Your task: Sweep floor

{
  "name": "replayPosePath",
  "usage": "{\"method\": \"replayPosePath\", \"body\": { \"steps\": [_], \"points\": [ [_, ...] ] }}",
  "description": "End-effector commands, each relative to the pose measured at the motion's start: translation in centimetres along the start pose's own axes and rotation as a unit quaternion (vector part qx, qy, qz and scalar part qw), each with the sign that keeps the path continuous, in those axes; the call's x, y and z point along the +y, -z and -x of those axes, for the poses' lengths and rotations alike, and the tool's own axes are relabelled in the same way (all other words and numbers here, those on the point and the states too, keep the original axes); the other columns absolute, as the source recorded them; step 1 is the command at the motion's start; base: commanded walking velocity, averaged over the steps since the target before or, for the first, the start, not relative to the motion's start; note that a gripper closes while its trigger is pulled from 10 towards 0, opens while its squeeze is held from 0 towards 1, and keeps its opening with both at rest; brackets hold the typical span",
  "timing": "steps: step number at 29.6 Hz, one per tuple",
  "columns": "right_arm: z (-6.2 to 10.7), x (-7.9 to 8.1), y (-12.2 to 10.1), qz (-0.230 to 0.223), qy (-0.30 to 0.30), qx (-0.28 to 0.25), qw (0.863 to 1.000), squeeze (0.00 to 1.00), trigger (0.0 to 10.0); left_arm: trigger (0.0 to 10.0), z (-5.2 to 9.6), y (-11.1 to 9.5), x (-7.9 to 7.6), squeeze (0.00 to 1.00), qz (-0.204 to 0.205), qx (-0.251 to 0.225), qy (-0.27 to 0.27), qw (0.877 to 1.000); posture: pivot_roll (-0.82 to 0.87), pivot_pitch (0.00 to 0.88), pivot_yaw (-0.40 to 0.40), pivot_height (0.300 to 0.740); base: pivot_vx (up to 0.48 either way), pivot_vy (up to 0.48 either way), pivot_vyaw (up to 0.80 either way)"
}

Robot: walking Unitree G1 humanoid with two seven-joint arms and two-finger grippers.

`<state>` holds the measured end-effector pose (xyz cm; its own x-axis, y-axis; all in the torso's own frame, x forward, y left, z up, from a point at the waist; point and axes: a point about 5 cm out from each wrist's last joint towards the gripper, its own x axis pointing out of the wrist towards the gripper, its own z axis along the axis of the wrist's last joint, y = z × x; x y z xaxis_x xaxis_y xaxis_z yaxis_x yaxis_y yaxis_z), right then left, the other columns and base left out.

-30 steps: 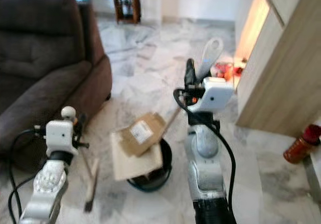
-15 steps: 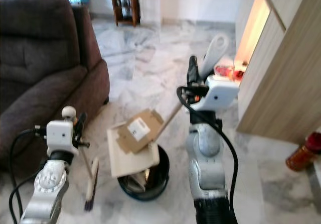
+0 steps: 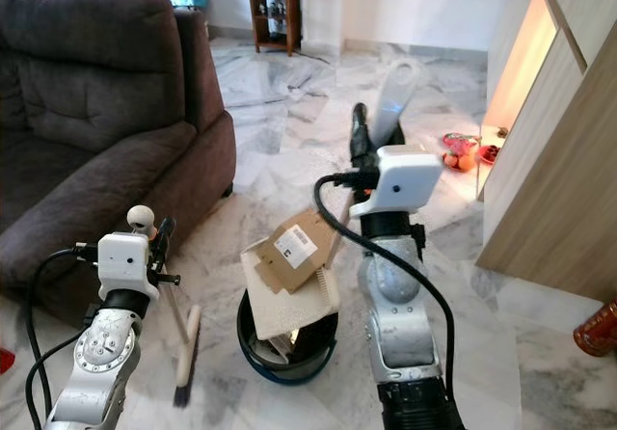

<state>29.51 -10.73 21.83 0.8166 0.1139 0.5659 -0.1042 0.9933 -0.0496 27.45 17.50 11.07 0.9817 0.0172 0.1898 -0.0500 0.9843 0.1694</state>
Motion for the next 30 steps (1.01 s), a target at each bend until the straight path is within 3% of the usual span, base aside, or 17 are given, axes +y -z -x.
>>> {"method": "replayPosePath", "body": {
  "steps": [1,11,16,26,30],
  "points": [
    [-0.4,0.5,-2.2,0.008,-0.015,-0.061,0.998,0.00,10.0,10.0,-0.3,-0.7,0.3,0.00,-0.009,-0.021,-0.005,1.000,0.06,0.000,0.050,0.740,0.000,0.000,0.00],
    [0.3,2.9,-2.3,0.071,-0.114,-0.076,0.988,0.00,10.0,10.0,-0.4,-0.7,0.2,0.00,-0.011,-0.023,-0.002,1.000,0.06,0.000,0.048,0.740,0.000,0.000,0.00],
    [0.4,3.3,-2.4,0.070,-0.124,-0.081,0.986,0.00,10.0,10.0,-0.4,-0.7,0.1,0.00,-0.015,-0.024,0.003,1.000,0.06,0.000,0.049,0.740,0.000,0.000,0.00],
    [0.9,6.0,-3.3,0.080,-0.214,-0.102,0.968,0.00,10.0,10.0,-0.4,-0.7,-0.1,0.00,-0.020,-0.027,0.009,0.999,0.06,0.000,0.051,0.740,0.000,0.000,0.00],
    [1.1,6.3,-3.2,0.084,-0.228,-0.101,0.965,0.00,10.0,10.0,-0.4,-0.7,-0.1,0.00,-0.021,-0.027,0.010,0.999,0.06,0.000,0.051,0.740,0.000,0.000,0.00]
  ]
}}
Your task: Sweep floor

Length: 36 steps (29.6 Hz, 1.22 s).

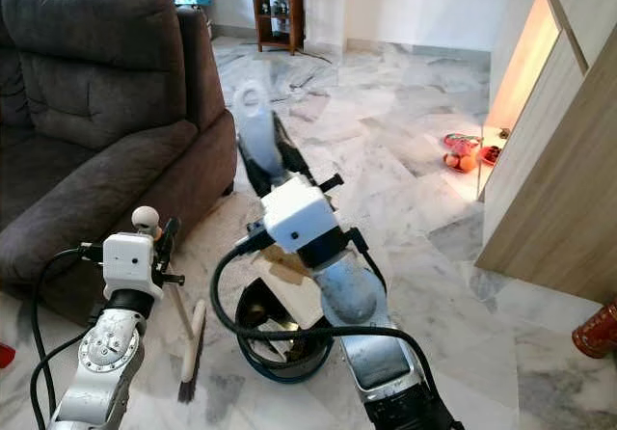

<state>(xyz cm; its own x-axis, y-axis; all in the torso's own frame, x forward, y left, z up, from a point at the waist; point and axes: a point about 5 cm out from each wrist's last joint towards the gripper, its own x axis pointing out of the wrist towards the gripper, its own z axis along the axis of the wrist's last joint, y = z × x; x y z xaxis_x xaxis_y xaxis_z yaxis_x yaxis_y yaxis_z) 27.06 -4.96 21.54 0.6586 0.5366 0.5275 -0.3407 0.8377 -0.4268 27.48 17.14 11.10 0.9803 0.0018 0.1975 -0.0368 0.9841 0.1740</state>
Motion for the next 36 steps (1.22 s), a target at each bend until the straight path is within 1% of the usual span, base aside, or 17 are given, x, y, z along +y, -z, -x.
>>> {"method": "replayPosePath", "body": {
  "steps": [1,3,7,13,19,21,24,28,31,33,34,36],
  "points": [
    [-0.6,-0.2,-2.1,0.019,-0.009,-0.055,0.998,0.00,10.0,10.0,-0.4,-0.7,0.3,0.00,-0.020,-0.023,0.003,1.000,0.06,0.000,0.051,0.740,0.000,0.000,0.00],
    [-0.6,-0.2,-2.2,0.020,-0.013,-0.056,0.998,0.00,10.0,10.0,-0.4,-0.7,0.3,0.00,-0.020,-0.023,0.003,1.000,0.06,0.000,0.051,0.740,0.000,0.000,0.00],
    [-0.4,0.4,-2.2,0.032,-0.046,-0.053,0.997,0.00,10.0,10.0,-0.5,-0.7,0.2,0.00,-0.021,-0.024,0.006,0.999,0.06,0.000,0.054,0.740,0.000,0.000,0.00],
    [-0.2,0.5,-1.9,0.048,-0.052,-0.048,0.996,0.00,10.0,10.0,-0.5,-0.7,0.2,0.00,-0.022,-0.025,0.007,0.999,0.06,0.000,0.056,0.740,0.000,0.000,0.00],
    [-0.3,0.8,-2.2,0.058,-0.065,-0.057,0.995,0.00,10.0,10.0,-0.6,-0.7,0.2,0.00,-0.023,-0.026,0.007,0.999,0.06,0.000,0.057,0.740,0.000,0.000,0.00],
    [-0.3,1.2,-2.3,0.054,-0.072,-0.057,0.994,0.00,10.0,10.0,-0.6,-0.7,0.2,0.00,-0.024,-0.027,0.008,0.999,0.06,0.000,0.057,0.740,0.000,0.000,0.00],
    [-0.4,1.4,-2.5,0.046,-0.076,-0.059,0.994,0.00,10.0,10.0,-0.6,-0.6,0.2,0.00,-0.024,-0.027,0.008,0.999,0.06,0.000,0.056,0.740,0.000,0.000,0.00],
    [-0.6,1.4,-2.7,0.030,-0.075,-0.062,0.995,0.00,10.0,10.0,-0.5,-0.6,0.1,0.00,-0.024,-0.026,0.008,0.999,0.06,0.000,0.053,0.740,0.000,0.000,0.00],
    [-0.6,1.4,-2.8,0.032,-0.075,-0.063,0.995,0.00,10.0,10.0,-0.5,-0.6,0.1,0.00,-0.024,-0.026,0.008,0.999,0.06,0.000,0.053,0.740,0.000,0.000,0.00],
    [-0.6,1.2,-2.5,0.040,-0.063,-0.057,0.996,0.00,10.0,10.0,-0.5,-0.6,0.1,0.00,-0.025,-0.025,0.008,0.999,0.06,0.000,0.052,0.740,0.000,0.000,0.00],
    [-0.6,0.8,-2.1,0.056,-0.049,-0.047,0.996,0.00,10.0,10.0,-0.5,-0.6,0.1,0.00,-0.024,-0.025,0.007,0.999,0.06,0.000,0.051,0.740,0.000,0.000,0.00],
    [-0.5,0.2,-1.6,0.065,-0.026,-0.033,0.997,0.00,10.0,10.0,-0.5,-0.6,0.1,0.00,-0.024,-0.026,0.007,0.999,0.06,0.000,0.051,0.740,0.000,0.000,0.00]
  ]
}}
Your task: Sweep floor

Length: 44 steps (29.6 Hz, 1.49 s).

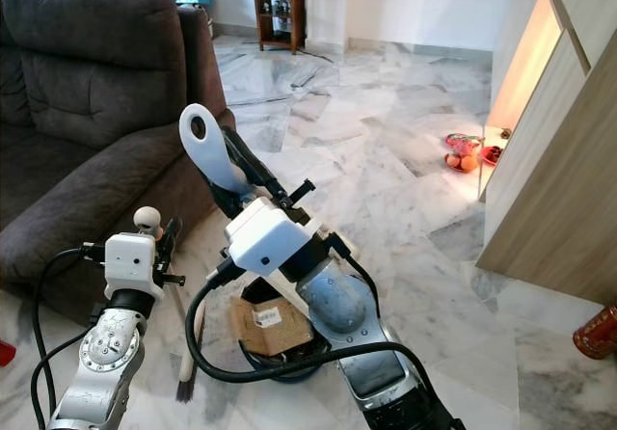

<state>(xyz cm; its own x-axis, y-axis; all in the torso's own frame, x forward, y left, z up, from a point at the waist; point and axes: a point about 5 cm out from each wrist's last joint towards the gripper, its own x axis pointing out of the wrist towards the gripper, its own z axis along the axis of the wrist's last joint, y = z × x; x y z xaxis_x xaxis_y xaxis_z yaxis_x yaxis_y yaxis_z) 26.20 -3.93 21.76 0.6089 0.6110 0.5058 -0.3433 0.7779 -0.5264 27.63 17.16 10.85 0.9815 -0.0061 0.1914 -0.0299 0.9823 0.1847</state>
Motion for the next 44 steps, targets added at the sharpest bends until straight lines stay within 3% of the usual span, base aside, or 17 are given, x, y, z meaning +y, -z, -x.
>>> {"method": "replayPosePath", "body": {
  "steps": [1,3,5,9,14,19,32,44],
  "points": [
    [-0.2,-1.8,-0.1,0.036,0.046,-0.001,0.998,0.00,10.0,10.0,-0.4,-0.8,0.1,0.00,-0.019,-0.028,0.002,0.999,0.06,0.000,0.051,0.740,0.000,0.000,0.00],
    [-0.1,-2.7,0.3,0.047,0.079,0.012,0.996,0.00,10.0,10.0,-0.4,-0.8,0.1,0.00,-0.019,-0.028,0.002,0.999,0.06,0.000,0.050,0.740,0.000,0.000,0.00],
    [0.4,-4.7,1.2,0.071,0.140,0.041,0.987,0.00,10.0,10.0,-0.4,-0.8,0.1,0.00,-0.019,-0.028,0.001,0.999,0.06,0.000,0.049,0.740,0.000,0.000,0.00],
    [1.0,-5.8,2.3,0.097,0.170,0.075,0.978,0.00,10.0,10.0,-0.4,-0.8,0.1,0.00,-0.019,-0.028,0.001,0.999,0.06,0.000,0.048,0.740,0.000,0.000,0.00],
    [2.5,-7.2,4.1,0.083,0.250,0.125,0.956,0.00,10.0,10.0,-0.4,-0.8,0.0,0.00,-0.018,-0.029,0.000,0.999,0.06,0.000,0.045,0.740,0.000,0.000,0.00],
    [3.4,-7.6,5.2,0.069,0.275,0.147,0.948,0.00,10.0,10.0,-0.4,-0.8,0.0,0.00,-0.018,-0.029,-0.001,0.999,0.06,0.000,0.043,0.740,0.000,0.000,0.00],
    [6.3,-8.3,8.4,0.124,0.296,0.205,0.925,0.00,10.0,10.0,-0.1,-0.8,0.1,0.00,-0.015,-0.029,0.005,0.999,0.06,0.000,0.040,0.740,0.000,0.000,0.00],
    [9.2,-8.2,11.0,0.099,0.318,0.252,0.909,0.00,10.0,10.0,0.1,-0.8,0.1,0.00,-0.013,-0.028,0.012,0.999,0.06,0.000,0.045,0.740,0.000,0.000,0.00]
  ]
}}
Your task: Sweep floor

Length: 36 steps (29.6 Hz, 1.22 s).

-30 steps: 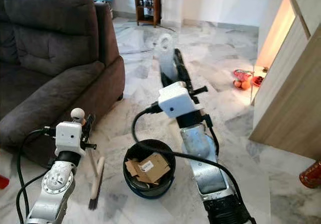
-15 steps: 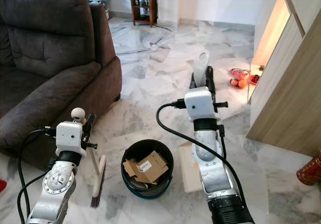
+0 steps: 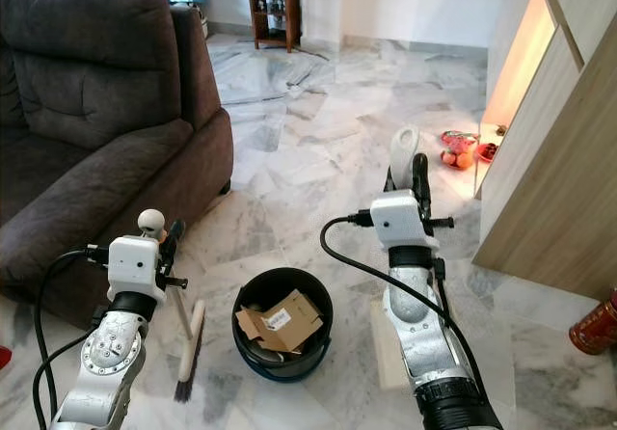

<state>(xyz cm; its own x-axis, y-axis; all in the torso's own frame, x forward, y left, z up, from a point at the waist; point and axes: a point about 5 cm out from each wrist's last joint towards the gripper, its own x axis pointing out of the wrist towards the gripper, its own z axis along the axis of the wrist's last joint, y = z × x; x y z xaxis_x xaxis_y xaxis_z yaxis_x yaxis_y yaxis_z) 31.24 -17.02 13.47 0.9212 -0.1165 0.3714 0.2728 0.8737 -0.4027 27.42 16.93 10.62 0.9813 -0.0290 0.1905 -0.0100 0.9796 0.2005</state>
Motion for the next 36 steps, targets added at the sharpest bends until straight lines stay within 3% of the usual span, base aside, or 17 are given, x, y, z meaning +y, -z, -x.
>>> {"method": "replayPosePath", "body": {
  "steps": [1,7,16,36],
  "points": [
    [-0.2,-0.7,0.2,-0.014,0.020,-0.003,1.000,0.00,10.0,10.0,-0.1,-0.9,0.4,0.00,-0.007,-0.026,0.000,1.000,0.06,0.000,0.045,0.740,0.000,0.000,0.00],
    [0.2,-1.2,1.6,-0.041,0.031,0.024,0.998,0.00,10.0,10.0,0.1,-0.8,0.5,0.00,-0.008,-0.023,0.003,1.000,0.06,0.000,0.051,0.740,0.000,0.000,0.00],
    [0.6,-1.5,2.7,-0.046,0.030,0.034,0.998,0.00,10.0,10.0,0.4,-0.5,0.6,0.00,-0.007,-0.018,0.006,1.000,0.06,0.000,0.053,0.740,0.000,0.000,0.00],
    [0.6,-1.5,2.7,-0.056,0.022,0.026,0.998,0.00,10.0,10.0,0.5,-0.5,0.4,0.00,0.000,-0.021,-0.001,1.000,0.05,0.000,0.042,0.740,0.000,0.000,0.00]
  ]
}}
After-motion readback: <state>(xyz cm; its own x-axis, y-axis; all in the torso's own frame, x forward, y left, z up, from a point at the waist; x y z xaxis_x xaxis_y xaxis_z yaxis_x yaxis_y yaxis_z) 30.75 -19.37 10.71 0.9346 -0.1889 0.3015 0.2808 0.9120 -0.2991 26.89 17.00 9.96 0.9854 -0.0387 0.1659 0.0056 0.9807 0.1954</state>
